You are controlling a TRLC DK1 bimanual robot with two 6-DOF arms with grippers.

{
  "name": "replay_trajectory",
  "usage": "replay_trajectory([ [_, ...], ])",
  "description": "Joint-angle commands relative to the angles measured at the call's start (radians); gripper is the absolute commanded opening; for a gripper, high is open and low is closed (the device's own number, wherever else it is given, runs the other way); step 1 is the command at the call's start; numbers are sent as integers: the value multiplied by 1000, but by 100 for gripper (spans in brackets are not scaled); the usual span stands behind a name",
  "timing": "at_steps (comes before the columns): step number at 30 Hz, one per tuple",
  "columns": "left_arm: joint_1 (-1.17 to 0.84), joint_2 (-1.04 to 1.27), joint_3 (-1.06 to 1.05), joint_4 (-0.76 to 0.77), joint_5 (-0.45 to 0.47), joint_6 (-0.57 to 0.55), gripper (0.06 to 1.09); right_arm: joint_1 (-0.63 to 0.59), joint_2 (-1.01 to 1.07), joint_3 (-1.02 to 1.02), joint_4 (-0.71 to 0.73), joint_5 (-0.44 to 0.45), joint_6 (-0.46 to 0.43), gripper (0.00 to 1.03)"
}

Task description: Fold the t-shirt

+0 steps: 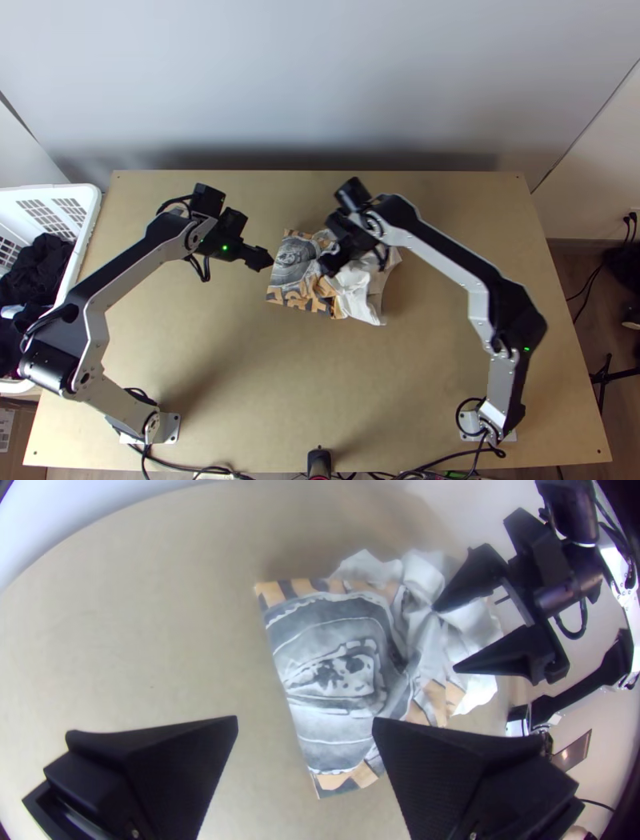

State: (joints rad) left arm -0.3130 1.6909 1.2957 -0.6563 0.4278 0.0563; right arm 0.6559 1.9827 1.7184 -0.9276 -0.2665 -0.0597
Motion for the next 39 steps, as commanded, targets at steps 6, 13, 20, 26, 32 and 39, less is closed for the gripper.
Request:
replay_trajectory([
  [6, -28, 52, 66, 1, 2, -3, 104, -85, -208, -263, 30, 0, 55, 98],
  [13, -32, 55, 66, 0, 2, -10, 104, -104, -278, -410, 78, 1, 75, 98],
  [20, -35, 47, 77, -6, 2, -21, 104, -134, -357, -514, 107, 1, 77, 98],
  [26, -24, 21, 83, -11, 2, -36, 104, -164, -427, -439, 96, 1, 84, 98],
  [32, -8, 4, 88, -28, 0, -39, 104, -165, -464, -365, 47, 1, 100, 98],
  [39, 28, -20, 62, -55, 0, -26, 104, -168, -456, -283, 39, 1, 101, 98],
])
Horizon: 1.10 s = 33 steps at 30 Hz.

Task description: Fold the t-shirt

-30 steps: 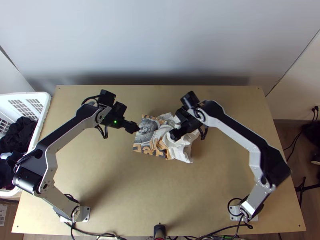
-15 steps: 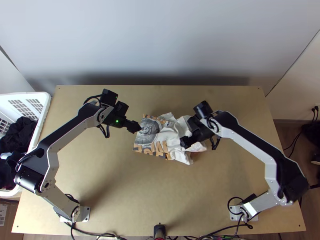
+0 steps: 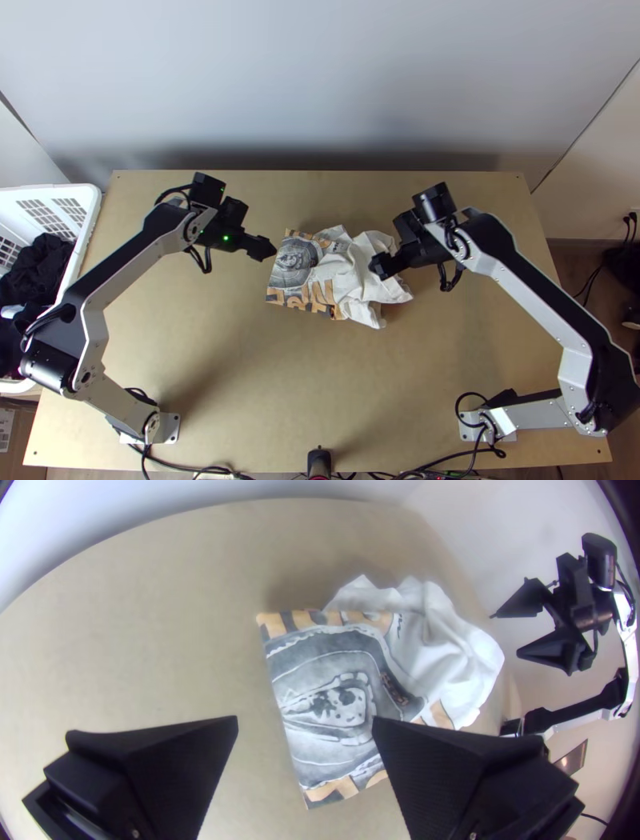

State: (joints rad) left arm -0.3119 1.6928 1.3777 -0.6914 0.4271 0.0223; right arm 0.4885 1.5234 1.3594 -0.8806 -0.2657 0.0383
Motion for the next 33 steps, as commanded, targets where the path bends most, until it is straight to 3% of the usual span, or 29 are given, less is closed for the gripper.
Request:
replay_trajectory([
  [1, 28, -28, -26, -20, 1, 8, 104, 5, 26, 98, 2, 0, 2, 98],
  [11, 51, -105, -85, -59, -1, 10, 104, 199, 291, 389, 9, 0, -8, 98],
  [16, 86, -150, -108, -82, -4, 21, 104, 277, 308, 282, 11, 0, -29, 98],
  [20, 111, -174, -115, -96, -4, 19, 104, 286, 314, 136, 98, 3, -55, 98],
  [27, 119, -196, -126, -103, -4, 13, 104, 302, 334, 10, 201, 85, -101, 98],
  [33, 132, -206, -128, -108, -5, 16, 104, 318, 379, -29, 230, 154, -61, 98],
])
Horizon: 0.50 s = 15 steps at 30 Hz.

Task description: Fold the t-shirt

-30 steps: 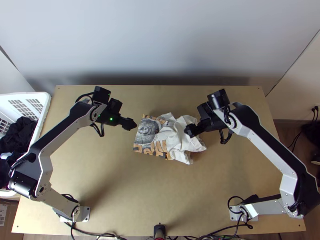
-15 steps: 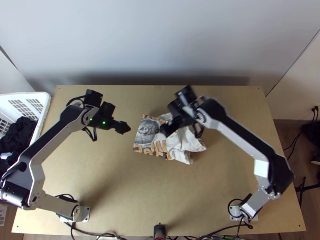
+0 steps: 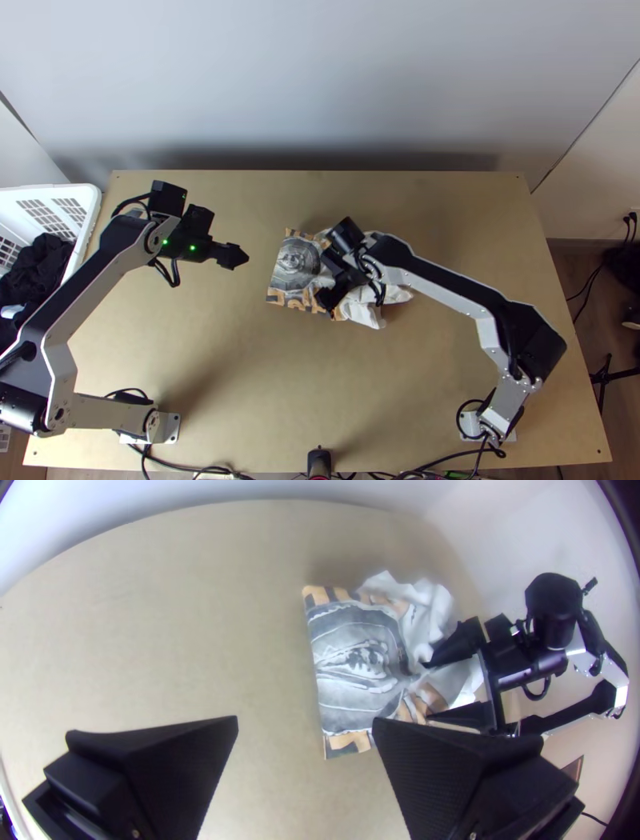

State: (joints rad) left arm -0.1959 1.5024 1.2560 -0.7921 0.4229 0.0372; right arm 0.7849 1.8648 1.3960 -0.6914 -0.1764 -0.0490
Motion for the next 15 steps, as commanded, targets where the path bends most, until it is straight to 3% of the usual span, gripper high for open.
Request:
replay_trajectory([
  [1, 21, -19, -4, -7, 1, 1, 104, 25, 40, -71, 46, 78, 35, 98],
  [8, 41, -37, -17, -10, 1, 3, 104, 14, 57, -109, 113, 219, 34, 98],
  [15, 58, -51, -30, -10, 1, 6, 104, -101, 56, -89, 121, 253, 35, 97],
])
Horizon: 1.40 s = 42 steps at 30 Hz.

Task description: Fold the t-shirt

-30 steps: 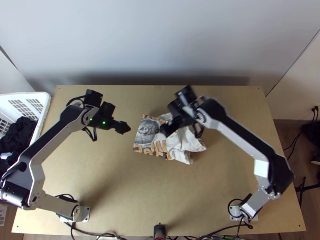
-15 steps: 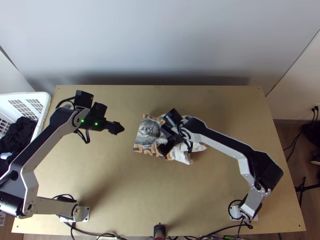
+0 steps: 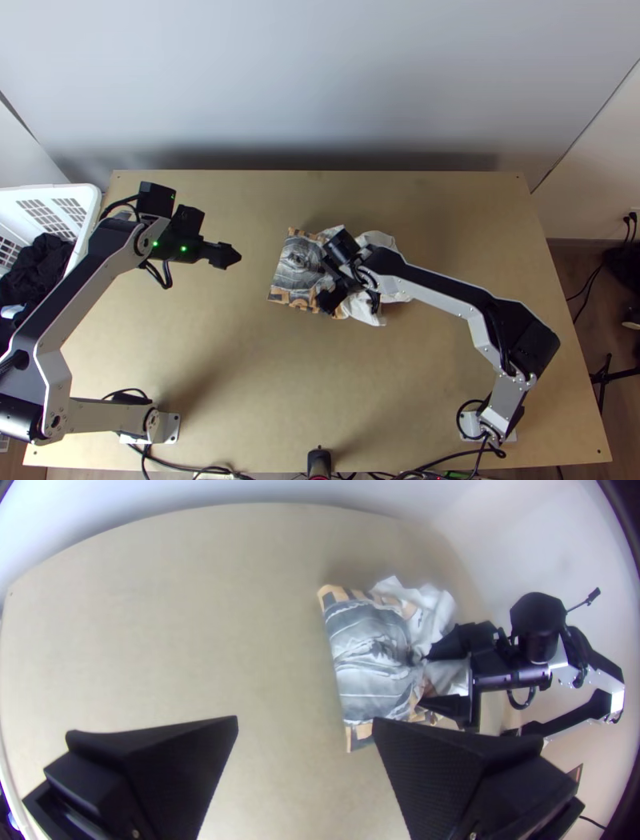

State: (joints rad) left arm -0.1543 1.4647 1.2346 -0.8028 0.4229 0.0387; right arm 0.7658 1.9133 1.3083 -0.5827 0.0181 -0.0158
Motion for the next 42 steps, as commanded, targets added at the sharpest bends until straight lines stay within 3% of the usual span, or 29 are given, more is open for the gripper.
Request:
replay_trajectory([
  [1, 18, -15, -9, 2, 1, 4, 104, -102, 7, -1, 12, 63, -1, 97],
  [12, 32, -17, -6, 1, 1, 12, 104, -278, -22, -14, 14, 75, -46, 96],
  [26, 42, -26, -17, -1, 1, 12, 104, -620, 0, 31, 15, 80, -93, 96],
  [42, 71, -84, -63, -22, 2, 20, 104, -993, 119, 203, 15, 79, -15, 96],
])
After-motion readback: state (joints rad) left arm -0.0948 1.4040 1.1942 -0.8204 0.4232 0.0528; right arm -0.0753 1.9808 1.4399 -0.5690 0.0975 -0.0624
